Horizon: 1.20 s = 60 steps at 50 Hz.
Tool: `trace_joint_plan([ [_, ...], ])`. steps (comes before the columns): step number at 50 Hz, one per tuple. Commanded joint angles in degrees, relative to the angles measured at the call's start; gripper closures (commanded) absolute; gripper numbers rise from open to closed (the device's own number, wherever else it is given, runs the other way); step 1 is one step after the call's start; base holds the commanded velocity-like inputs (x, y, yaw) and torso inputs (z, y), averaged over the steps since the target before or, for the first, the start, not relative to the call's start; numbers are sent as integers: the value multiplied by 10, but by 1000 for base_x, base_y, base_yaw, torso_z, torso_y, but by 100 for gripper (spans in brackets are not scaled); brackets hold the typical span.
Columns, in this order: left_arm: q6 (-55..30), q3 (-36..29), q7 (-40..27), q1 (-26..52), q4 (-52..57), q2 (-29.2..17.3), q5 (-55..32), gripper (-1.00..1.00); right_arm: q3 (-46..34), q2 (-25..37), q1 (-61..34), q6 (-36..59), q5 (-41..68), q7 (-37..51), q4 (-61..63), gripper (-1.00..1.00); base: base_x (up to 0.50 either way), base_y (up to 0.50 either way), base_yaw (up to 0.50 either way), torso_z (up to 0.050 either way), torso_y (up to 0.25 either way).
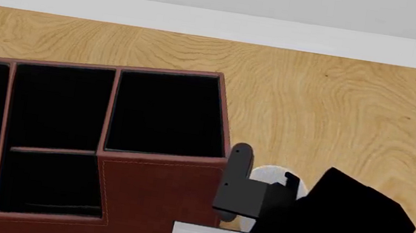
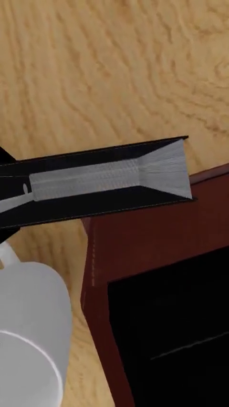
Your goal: Pick up the book and place it in the right compartment of the caddy.
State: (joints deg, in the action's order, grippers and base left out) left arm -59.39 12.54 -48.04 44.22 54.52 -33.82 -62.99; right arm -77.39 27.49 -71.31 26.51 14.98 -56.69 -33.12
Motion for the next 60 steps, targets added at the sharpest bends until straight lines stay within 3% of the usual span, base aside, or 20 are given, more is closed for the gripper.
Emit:
trace_joint_plan([
  [1,5,-5,-2,-2,-1,-2,1,-100,6,-2,5,-15,-14,4,-6,100,0,0,3,0,0],
  [13,16,-12,5,-5,-7,-3,14,-100,12,0,0,-6,-10,10,13,100,1,0,2,0,0],
  [60,23,-2,-31,8,6,-23,-37,-100,51,140,-18,90,57,25,366,100,0,0,0,0,0],
])
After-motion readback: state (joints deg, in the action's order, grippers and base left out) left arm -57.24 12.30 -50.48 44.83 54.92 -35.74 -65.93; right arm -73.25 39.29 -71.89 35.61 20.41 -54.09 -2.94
